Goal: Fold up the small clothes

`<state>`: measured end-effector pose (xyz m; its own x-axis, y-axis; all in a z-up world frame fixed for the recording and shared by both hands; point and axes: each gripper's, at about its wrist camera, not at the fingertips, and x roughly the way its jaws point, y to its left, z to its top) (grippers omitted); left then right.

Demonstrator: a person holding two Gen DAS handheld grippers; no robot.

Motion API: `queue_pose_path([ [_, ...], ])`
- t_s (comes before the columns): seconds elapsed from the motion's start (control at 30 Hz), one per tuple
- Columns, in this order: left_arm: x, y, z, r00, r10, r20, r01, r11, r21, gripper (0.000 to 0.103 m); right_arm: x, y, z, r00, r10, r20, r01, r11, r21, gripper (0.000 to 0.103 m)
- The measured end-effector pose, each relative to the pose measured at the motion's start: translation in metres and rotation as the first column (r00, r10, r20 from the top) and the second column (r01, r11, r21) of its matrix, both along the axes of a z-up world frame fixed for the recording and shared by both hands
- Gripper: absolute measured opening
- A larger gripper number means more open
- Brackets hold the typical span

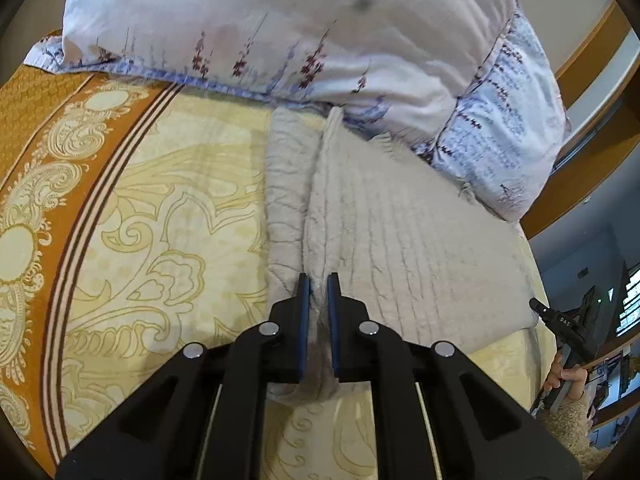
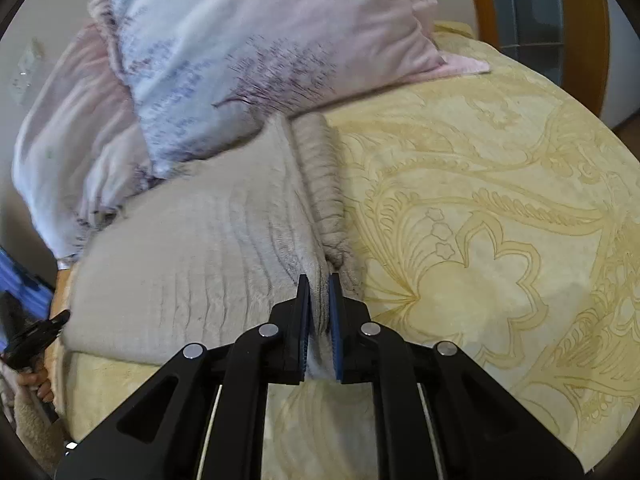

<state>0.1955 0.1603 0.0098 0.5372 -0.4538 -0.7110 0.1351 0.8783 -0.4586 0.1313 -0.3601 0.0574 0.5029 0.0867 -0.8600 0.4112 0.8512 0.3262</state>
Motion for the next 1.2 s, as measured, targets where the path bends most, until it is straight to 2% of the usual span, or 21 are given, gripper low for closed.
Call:
queue_pose_path([
  [0.13,0.001,-0.002,0.002,1.000,0.003,0.005,-0.003,1.000,0.006,0.013,0.010,0.008,0.004,1.000,0.012,-0.022,-0.014,0.998,-0.067,0.010],
  [0.17,0.000,-0.002,0.004,1.000,0.004,0.011,-0.004,1.000,0.008,0.015,0.010,0.009,0.007,1.000,0.012,-0.014,-0.014,0.997,-0.076,0.015],
  [0.23,-0.002,-0.003,0.011,0.999,0.012,0.037,-0.013,1.000,0.022,0.025,0.009,0.012,0.020,0.999,0.013,0.031,-0.009,0.993,-0.114,0.029],
  [0.27,-0.002,-0.004,0.016,0.998,0.017,0.055,-0.018,1.000,0.025,0.037,0.010,0.014,0.026,0.998,0.020,0.062,-0.012,0.992,-0.125,0.038],
  [0.3,-0.003,-0.006,0.020,0.997,0.024,0.076,-0.026,0.999,0.029,0.044,0.012,0.017,0.031,0.995,0.034,0.091,-0.022,0.992,-0.128,0.039],
  [0.33,-0.004,-0.010,0.027,0.994,0.019,0.105,-0.022,0.999,0.028,0.045,0.016,0.022,0.035,0.992,0.060,0.112,-0.045,0.991,-0.127,0.039],
  [0.47,-0.001,-0.033,0.037,0.988,-0.022,0.153,0.017,0.999,0.032,0.057,0.044,0.042,0.031,0.983,0.148,0.108,-0.136,0.984,-0.111,0.039],
  [0.63,0.011,-0.059,0.029,0.990,-0.058,0.127,0.050,0.997,0.060,0.061,0.071,0.062,0.018,0.975,0.207,0.078,-0.196,0.972,-0.129,0.040],
  [0.7,0.017,-0.061,0.021,0.994,-0.041,0.103,0.034,0.997,0.070,0.061,0.082,0.063,0.006,0.978,0.209,0.027,-0.203,0.969,-0.142,0.050],
  [0.73,0.022,-0.059,0.015,0.996,-0.028,0.082,0.023,0.998,0.064,0.061,0.085,0.061,-0.003,0.980,0.197,-0.013,-0.197,0.969,-0.146,0.050],
  [0.77,0.025,-0.056,0.010,0.998,-0.018,0.065,0.015,0.999,0.046,0.061,0.087,0.057,-0.011,0.982,0.187,-0.023,-0.188,0.975,-0.119,0.051],
  [0.8,0.026,-0.054,0.008,0.998,-0.013,0.065,0.011,1.000,0.027,0.061,0.085,0.051,-0.011,0.985,0.171,0.011,-0.170,0.981,-0.092,0.052],
  [0.9,0.026,-0.050,0.009,0.998,-0.006,0.063,0.007,1.000,0.000,0.061,0.084,0.046,-0.009,0.988,0.155,0.009,-0.154,0.987,-0.041,0.052],
  [0.97,0.025,-0.040,0.012,0.998,0.010,0.062,-0.005,0.998,-0.070,0.061,0.081,0.047,-0.008,0.987,0.161,0.011,-0.160,0.986,-0.038,0.053],
  [1.07,0.026,-0.013,0.015,0.995,0.081,0.049,-0.071,0.981,-0.183,0.063,0.077,0.049,-0.007,0.986,0.168,0.017,-0.167,0.985,-0.033,0.057],
  [1.2,0.037,0.014,0.010,0.986,0.165,-0.015,-0.164,0.959,-0.233,0.063,0.077,0.051,-0.006,0.984,0.175,0.022,-0.174,0.984,-0.031,0.065],
])
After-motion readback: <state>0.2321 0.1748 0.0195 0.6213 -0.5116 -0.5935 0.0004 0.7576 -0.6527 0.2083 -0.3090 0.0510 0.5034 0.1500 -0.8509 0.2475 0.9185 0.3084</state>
